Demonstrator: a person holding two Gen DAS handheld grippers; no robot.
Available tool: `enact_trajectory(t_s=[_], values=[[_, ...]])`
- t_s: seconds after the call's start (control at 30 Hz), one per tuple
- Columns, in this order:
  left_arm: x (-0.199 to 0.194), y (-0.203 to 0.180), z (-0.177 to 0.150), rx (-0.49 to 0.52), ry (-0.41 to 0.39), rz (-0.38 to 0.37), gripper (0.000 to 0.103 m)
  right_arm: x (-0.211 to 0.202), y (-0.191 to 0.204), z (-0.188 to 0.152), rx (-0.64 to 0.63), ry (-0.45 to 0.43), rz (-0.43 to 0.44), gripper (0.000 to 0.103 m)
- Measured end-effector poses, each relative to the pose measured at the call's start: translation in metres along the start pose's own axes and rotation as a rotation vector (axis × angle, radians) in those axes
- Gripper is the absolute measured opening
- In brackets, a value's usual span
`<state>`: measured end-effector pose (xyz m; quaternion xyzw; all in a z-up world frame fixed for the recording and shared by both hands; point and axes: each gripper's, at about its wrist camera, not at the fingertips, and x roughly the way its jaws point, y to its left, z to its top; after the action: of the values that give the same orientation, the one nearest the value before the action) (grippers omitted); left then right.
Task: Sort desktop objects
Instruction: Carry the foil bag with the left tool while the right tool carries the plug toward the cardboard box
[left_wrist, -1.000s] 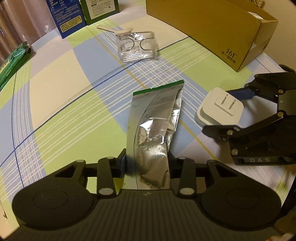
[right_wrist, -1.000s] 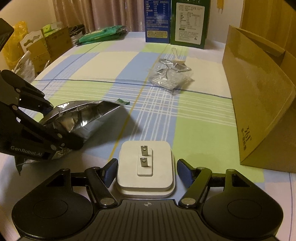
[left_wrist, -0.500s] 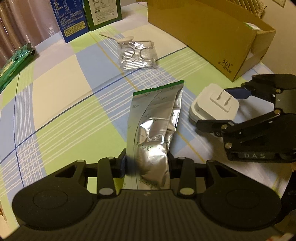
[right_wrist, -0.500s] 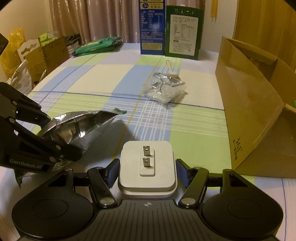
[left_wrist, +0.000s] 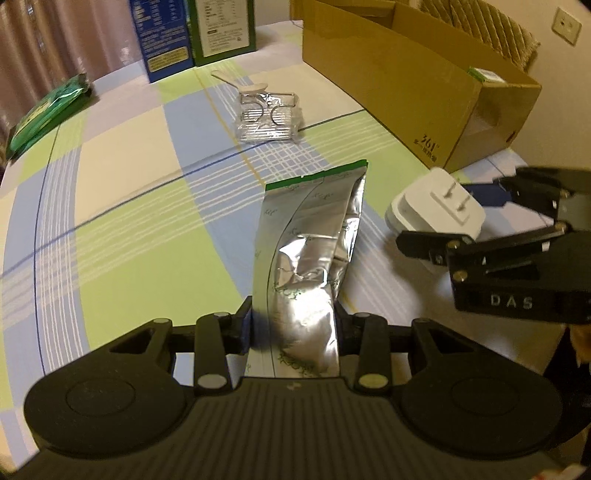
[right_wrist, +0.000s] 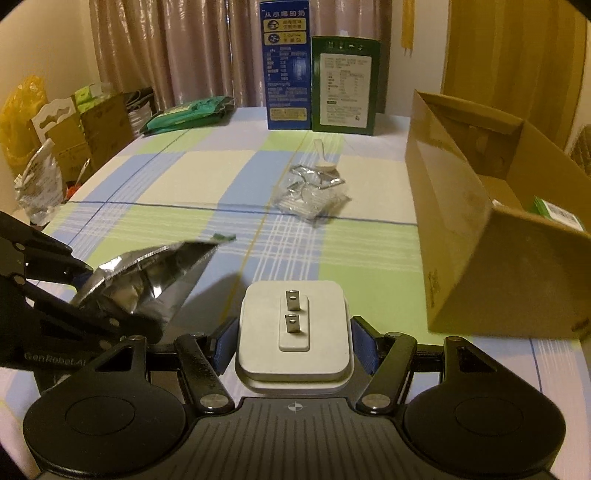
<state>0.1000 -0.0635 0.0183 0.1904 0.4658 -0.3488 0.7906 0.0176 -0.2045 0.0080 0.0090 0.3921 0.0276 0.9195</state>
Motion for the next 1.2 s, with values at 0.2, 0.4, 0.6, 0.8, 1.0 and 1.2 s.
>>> enact_trajectory(t_s=[0.2, 0.4, 0.6, 0.8, 1.0, 1.2], values=[[-0.02, -0.018, -0.013, -0.054, 0.007, 0.022, 0.034, -0.022, -0.005, -0.012, 0.054, -0.006, -0.01, 0.062], [-0.047, -0.033, -0.018, -0.102, -0.029, 0.034, 0.034, -0.046, -0.006, -0.02, 0.095, -0.02, -0.017, 0.062], [-0.072, -0.046, -0.021, -0.12, -0.063, 0.054, 0.034, -0.066, -0.003, -0.026, 0.107, -0.031, -0.017, 0.062], [-0.089, -0.054, -0.02, -0.148, -0.091, 0.04, 0.034, -0.092, -0.007, -0.019, 0.131, -0.072, -0.028, 0.062], [-0.102, -0.068, -0.004, -0.129, -0.122, 0.04, 0.034, -0.118, -0.017, -0.004, 0.142, -0.131, -0.053, 0.062], [-0.11, -0.083, 0.015, -0.118, -0.168, 0.045, 0.034, -0.137, -0.033, 0.008, 0.152, -0.169, -0.079, 0.062]])
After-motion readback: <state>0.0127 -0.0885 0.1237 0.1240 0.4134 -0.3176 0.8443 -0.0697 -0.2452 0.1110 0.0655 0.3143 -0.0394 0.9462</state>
